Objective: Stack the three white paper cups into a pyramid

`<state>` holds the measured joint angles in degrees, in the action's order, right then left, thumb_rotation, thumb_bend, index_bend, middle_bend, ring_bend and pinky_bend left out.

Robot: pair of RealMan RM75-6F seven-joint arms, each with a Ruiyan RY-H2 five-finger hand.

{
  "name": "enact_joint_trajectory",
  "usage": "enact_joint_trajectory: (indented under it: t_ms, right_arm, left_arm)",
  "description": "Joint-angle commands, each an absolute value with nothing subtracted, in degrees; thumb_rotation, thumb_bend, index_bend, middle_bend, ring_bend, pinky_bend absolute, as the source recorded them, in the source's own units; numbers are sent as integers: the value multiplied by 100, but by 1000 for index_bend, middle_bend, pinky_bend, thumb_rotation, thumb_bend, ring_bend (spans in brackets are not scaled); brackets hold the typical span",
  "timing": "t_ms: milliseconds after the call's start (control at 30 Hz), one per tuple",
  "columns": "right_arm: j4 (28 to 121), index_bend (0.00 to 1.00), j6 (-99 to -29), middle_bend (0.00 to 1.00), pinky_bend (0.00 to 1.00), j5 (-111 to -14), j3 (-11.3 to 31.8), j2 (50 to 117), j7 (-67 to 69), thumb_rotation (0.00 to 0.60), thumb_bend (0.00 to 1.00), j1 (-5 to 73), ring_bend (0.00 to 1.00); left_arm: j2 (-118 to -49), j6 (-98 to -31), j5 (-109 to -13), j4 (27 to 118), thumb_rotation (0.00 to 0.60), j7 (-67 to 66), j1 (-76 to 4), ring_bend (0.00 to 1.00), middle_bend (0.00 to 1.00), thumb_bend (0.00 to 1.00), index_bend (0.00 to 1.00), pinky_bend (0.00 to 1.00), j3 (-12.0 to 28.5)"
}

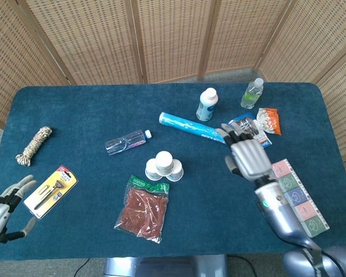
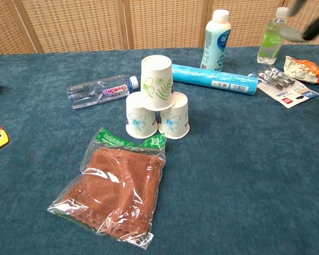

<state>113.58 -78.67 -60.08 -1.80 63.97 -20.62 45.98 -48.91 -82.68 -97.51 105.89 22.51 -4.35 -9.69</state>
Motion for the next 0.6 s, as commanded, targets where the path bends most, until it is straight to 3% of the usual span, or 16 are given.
enact_joint_trajectory:
  t_ms: [33, 333, 600]
  right_arm:
    - [11041, 112, -8449, 104, 270, -6673, -607, 6353, -1689, 600, 516, 3797, 0]
    - [10675, 103, -9083, 104, 252, -6870, -682, 6540, -1616, 600, 484, 2727, 0]
    - [10319, 103, -9178, 101, 226, -7227, -612, 6622, -1198, 600, 478, 2178, 0]
  left_arm:
    - [-4964, -8358, -9767, 10530, 600, 2206, -296, 0, 0, 486, 0, 9, -1055]
    - [-5314, -8597, -9565, 10379, 600, 1669, 90, 0, 0, 485, 0, 0, -1089]
    - [-5449, -8729, -9601, 10348, 600, 1476, 230, 0, 0, 485, 0, 0, -1076]
